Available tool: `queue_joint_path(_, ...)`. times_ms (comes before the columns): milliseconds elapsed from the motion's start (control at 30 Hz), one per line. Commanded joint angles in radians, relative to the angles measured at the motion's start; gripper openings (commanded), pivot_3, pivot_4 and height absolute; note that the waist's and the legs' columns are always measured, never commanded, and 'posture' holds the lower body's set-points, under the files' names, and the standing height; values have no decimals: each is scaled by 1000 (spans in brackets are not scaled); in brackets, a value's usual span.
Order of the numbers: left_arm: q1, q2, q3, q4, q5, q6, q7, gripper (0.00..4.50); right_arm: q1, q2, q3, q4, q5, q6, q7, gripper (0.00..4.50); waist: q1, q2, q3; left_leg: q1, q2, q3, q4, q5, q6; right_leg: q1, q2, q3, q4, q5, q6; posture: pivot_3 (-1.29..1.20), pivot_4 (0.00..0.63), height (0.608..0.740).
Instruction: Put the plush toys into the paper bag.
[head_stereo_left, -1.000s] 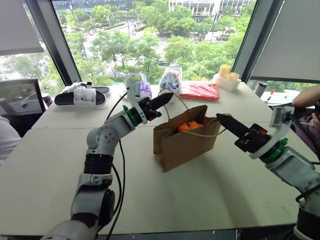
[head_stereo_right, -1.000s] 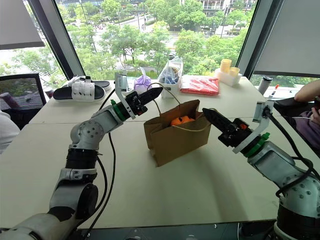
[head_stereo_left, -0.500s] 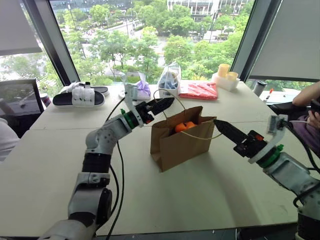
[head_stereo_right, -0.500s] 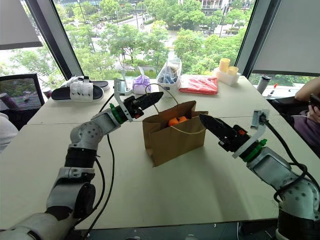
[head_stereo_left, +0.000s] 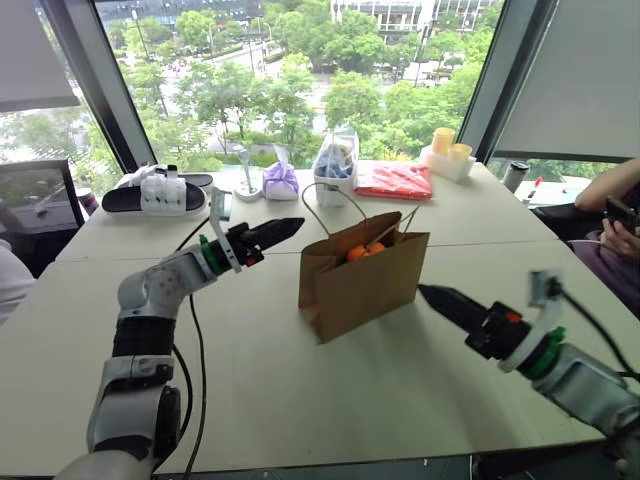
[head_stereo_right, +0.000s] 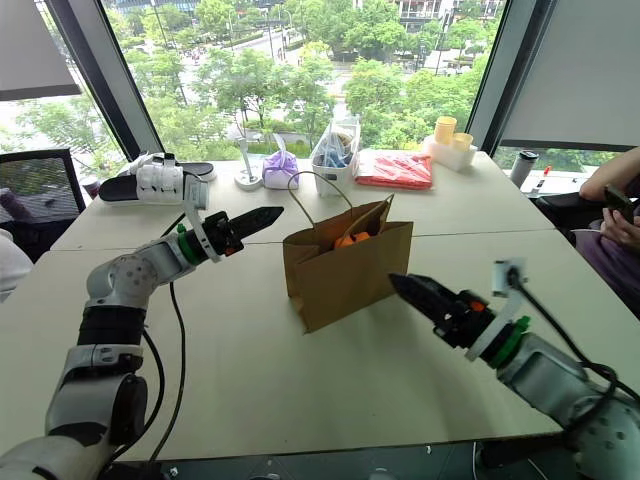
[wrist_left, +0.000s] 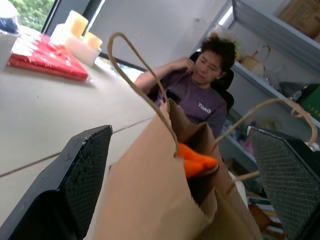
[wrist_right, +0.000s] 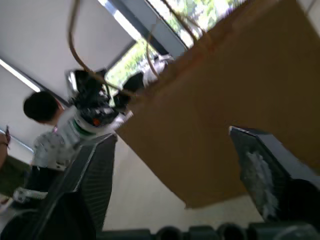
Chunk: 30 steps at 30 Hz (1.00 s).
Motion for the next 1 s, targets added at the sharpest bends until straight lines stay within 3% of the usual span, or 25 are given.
queue_joint_path(33, 46, 35, -11, -61, -6, 16, -68, 4500, -62, 39, 80, 13, -82, -33, 36, 2285, 3, 0, 0, 0, 0, 0, 0, 0, 0, 0, 0, 0, 0, 0, 0, 0, 150, 740)
queue_joint_path(167, 111, 39, -37, -126, 14, 4, -69, 4500, -134, 75, 175, 65, -180, -36, 65, 122, 13, 0, 0, -1, 0, -1, 1, 0, 0, 0, 0, 0, -1, 0, 0, 0, 150, 740)
queue_joint_path(433, 153, -6, -90, -255, 73, -70, -24, 4500, -270, 125, 260, 192, -309, -33, 120, 49, 10, -1, 0, -1, 0, -1, 0, 0, -1, 0, 0, 1, -2, 0, 0, 0, 150, 740)
queue_joint_path(1000, 161, -34, -220, -327, 150, -140, -57, 4500, -388, 243, 271, 352, -504, -64, 154, 49, 7, 0, 0, -1, 0, -1, -1, 0, -1, -1, 0, 3, -1, 0, 0, 0, 150, 740)
